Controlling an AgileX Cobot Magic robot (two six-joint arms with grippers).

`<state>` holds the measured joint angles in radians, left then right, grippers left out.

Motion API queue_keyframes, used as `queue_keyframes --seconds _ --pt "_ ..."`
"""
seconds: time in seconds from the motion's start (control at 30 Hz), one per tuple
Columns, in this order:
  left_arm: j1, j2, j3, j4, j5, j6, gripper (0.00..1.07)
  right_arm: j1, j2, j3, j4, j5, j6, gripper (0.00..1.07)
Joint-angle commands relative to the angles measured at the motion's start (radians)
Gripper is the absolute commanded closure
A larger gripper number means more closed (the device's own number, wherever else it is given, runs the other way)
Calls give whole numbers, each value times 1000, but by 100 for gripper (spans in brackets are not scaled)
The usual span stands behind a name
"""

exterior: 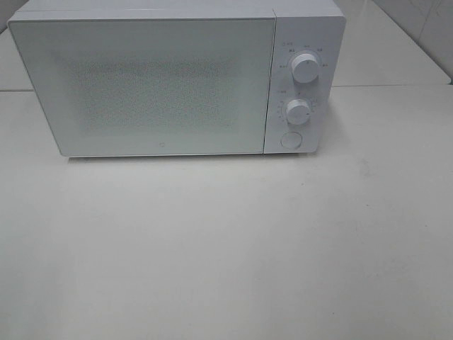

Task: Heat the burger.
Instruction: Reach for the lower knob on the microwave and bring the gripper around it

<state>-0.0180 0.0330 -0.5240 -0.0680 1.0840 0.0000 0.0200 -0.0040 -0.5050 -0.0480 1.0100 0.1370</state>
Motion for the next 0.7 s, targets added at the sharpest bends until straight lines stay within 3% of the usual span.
queue_keyframes --seconds 0.03,0.7 --pt "44 -62 3 -13 -15 0 6 -5 -27 3 -4 -13 -5 34" --pt "43 -60 5 -15 -15 0 6 -5 -26 3 -4 -14 -5 34"
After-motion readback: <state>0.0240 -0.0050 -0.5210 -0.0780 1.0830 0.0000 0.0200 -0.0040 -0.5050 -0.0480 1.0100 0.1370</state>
